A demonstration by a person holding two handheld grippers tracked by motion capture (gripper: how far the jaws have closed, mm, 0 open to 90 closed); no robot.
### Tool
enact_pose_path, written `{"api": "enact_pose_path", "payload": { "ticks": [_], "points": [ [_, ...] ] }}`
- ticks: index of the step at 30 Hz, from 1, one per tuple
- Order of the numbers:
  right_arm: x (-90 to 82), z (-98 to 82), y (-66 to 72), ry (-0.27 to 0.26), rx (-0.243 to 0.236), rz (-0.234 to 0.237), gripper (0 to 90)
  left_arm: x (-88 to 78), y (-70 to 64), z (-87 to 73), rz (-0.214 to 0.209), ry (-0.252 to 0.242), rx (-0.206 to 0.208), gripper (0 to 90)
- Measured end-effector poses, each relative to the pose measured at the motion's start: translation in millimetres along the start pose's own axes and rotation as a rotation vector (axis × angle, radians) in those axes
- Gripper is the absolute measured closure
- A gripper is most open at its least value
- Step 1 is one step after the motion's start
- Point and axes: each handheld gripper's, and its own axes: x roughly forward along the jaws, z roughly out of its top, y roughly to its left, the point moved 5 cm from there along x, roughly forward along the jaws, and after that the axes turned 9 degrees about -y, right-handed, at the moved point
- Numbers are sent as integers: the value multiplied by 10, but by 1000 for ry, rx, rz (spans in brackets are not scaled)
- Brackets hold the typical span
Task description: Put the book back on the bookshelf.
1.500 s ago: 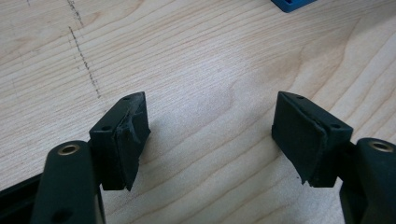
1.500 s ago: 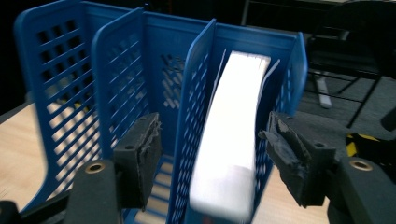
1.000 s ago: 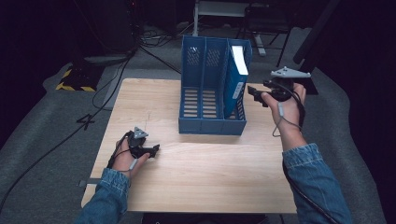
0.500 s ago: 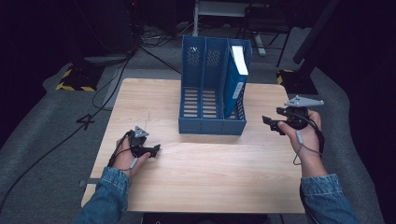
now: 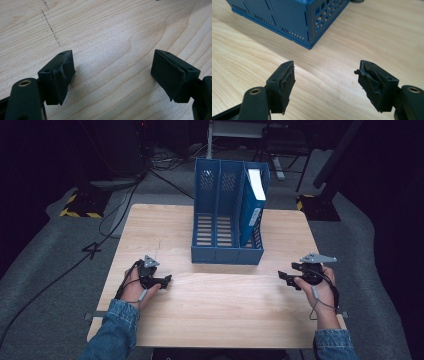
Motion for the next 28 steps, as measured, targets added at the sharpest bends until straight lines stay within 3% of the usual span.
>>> {"api": "enact_pose_path", "payload": {
  "ticks": [2,3,5,10,15,28],
  "points": [
    [59,-100,-20,46,-24,15,293,0,0,0,1,0,1,194],
    [90,-162,-46,44,-31,-2,291,-1,-1,-1,1,0,1,194],
    [136,-260,-51,46,1,-2,277,-2,-1,-1,1,1,2,194],
    [267,-449,-85,77,-15,-45,264,-4,0,-1,3,1,4,194],
    [358,-518,-74,56,-11,-56,148,-3,-1,-2,2,1,3,194],
    [407,-507,-63,54,-16,-40,106,20,-15,11,0,2,-2,172]
  ]
}}
